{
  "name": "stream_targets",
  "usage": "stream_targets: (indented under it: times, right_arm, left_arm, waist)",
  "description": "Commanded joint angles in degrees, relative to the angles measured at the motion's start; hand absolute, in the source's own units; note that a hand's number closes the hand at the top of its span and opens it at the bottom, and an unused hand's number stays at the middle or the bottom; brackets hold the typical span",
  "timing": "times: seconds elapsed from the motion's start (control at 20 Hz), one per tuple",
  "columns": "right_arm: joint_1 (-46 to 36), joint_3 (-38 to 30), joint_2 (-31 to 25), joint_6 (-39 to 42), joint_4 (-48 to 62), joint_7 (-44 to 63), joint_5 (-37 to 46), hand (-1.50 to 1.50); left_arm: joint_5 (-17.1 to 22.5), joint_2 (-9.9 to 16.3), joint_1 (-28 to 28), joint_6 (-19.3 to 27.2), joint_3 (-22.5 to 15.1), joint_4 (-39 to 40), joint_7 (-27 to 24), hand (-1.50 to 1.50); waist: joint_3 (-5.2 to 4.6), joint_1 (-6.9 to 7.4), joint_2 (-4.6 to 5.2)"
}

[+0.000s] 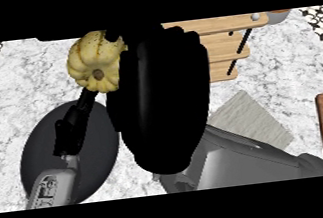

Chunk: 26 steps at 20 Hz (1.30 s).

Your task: Pick the squash from the placemat and place it in the tiered shelf

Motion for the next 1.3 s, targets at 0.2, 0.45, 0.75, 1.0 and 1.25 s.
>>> stream_targets:
  times: [0.2,0.45,0.75,1.0,1.25]
  right_arm:
    - [-12.16,-7.38,0.86,7.36,5.89,12.74,0.58,1.50]
    - [-14.04,-10.31,0.86,8.40,9.89,8.47,2.35,1.50]
    - [-17.17,-12.07,0.87,5.11,20.42,3.24,3.90,1.50]
    - [-13.22,-13.15,0.86,1.65,25.26,-3.69,10.02,1.50]
    - [-13.98,-15.55,0.88,-6.03,31.45,-9.50,9.00,1.50]
  left_arm:
    - [0.61,0.14,-0.46,0.05,0.88,-0.54,0.46,0.00]
    - [1.08,1.48,-0.20,-1.24,1.79,0.96,-1.07,0.00]
    - [0.15,0.37,0.01,-0.44,0.94,1.60,-3.31,0.00]
    - [-0.41,0.25,0.97,-0.53,-0.42,-3.08,0.24,0.00]
    - [-0.31,-0.31,1.18,-0.32,-0.03,-1.44,-0.66,0.00]
  waist:
    - [0.08,0.07,0.25]
    - [0.11,-0.61,0.52]
    - [0.09,-0.03,0.85]
    - [0.16,-0.17,0.75]
    - [0.15,-0.07,0.93]
